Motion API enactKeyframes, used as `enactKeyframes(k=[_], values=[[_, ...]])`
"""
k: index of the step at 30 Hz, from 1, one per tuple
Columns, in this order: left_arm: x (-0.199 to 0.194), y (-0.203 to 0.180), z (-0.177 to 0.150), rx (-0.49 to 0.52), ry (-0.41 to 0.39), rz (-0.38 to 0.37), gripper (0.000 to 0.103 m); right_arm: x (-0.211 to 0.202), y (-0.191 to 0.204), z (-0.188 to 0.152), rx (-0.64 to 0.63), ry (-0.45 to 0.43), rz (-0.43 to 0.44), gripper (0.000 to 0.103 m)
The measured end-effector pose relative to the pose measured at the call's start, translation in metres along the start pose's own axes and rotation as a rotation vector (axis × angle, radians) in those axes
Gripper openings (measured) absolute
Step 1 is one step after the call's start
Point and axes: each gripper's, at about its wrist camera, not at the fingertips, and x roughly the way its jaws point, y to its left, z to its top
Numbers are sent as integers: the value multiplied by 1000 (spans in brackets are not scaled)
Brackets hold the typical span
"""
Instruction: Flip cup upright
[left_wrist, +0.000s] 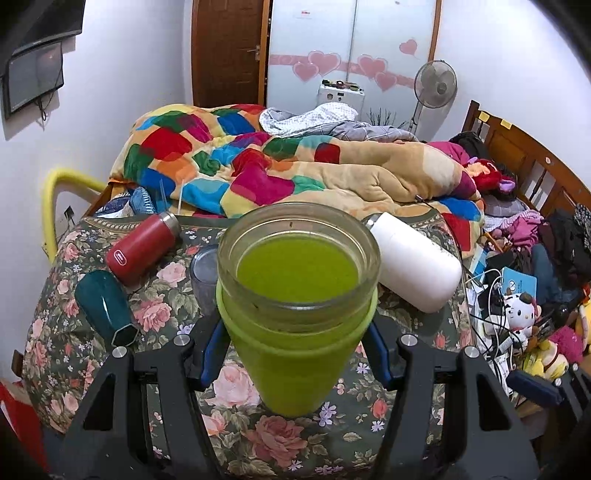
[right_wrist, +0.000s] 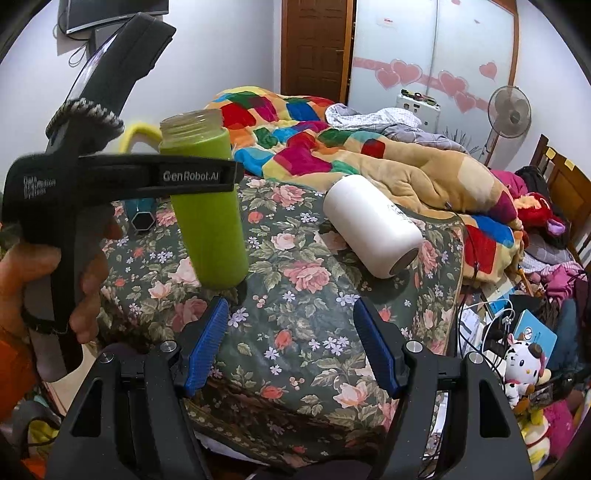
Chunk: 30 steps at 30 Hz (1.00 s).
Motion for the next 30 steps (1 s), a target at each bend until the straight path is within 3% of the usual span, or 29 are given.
enactKeyframes(k=[14,21,24,30], values=[[8,-4,-24,53,52,-4,63,1,-1,-2,13,11,-8,67],[-16,2,-22,56,53,-51,67,-13,-1,2,33,-21,-7,67],[-45,4,-24,76,9,-59,67,-29,1,7,41,-59,-6,67],[-127,16,-23,83,-170,-64,72,-83,10,18,61,-200,-1,67]])
